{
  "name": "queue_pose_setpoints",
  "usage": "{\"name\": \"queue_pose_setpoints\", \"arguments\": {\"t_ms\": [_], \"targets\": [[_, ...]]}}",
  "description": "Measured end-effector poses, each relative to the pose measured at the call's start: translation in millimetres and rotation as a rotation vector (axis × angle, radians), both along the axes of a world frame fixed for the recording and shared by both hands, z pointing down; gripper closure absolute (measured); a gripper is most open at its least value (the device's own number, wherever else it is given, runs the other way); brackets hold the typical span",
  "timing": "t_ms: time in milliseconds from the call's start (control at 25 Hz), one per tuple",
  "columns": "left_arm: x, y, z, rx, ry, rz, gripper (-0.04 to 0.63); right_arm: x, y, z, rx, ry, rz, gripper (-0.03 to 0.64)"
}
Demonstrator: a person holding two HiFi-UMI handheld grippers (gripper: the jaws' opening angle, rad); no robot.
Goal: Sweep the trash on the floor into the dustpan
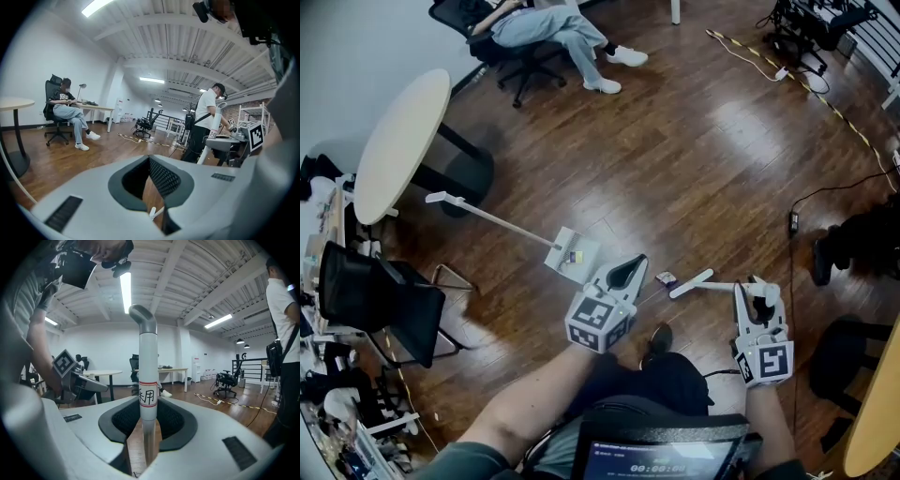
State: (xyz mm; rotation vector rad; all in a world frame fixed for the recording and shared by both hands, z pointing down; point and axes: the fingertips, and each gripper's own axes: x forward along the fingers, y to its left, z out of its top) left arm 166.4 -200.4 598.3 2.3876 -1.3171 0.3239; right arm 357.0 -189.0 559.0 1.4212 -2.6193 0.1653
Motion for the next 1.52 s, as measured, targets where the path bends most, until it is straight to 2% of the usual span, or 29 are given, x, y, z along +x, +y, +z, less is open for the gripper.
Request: {"name": "queue_pose_setpoints", "arguments": {"t_ms": [200, 360, 480, 600, 760, 880, 1080, 1240, 1520], "targets": [[9, 3, 3, -0.015, -0.018, 0.028, 0.594, 25, 4, 31, -0.056, 0.060, 0.001, 0.502], [4, 2, 3, -0.024, -0.012, 0.002, 0.594, 37, 6, 50, -0.091, 0.102, -0.025, 0.502], [-2, 2, 6, -0.026, -0.020, -0.011, 0.594, 25, -2, 59, -0.100, 0.111, -0.072, 0.502], [-13, 1, 6, -0.025, -0.017, -0.039, 0.594, -6, -13, 66, -0.097, 0.126, -0.150, 0.502], [-38, 2, 5, -0.016, -0.009, -0.087, 0.594, -67, -23, 69, -0.087, 0.137, -0.286, 0.502], [-74, 7, 11, -0.015, -0.012, -0.139, 0.594, -124, -26, 76, -0.107, 0.145, -0.393, 0.502], [-153, 24, 17, -0.010, -0.058, -0.211, 0.594, -229, -30, 81, -0.107, 0.121, -0.534, 0.502], [-224, 36, 30, -0.035, -0.052, -0.327, 0.594, -309, -33, 91, -0.089, 0.122, -0.640, 0.503], [-355, 65, 40, -0.054, -0.038, -0.458, 0.594, -454, -18, 110, -0.101, 0.135, -0.816, 0.503]]}}
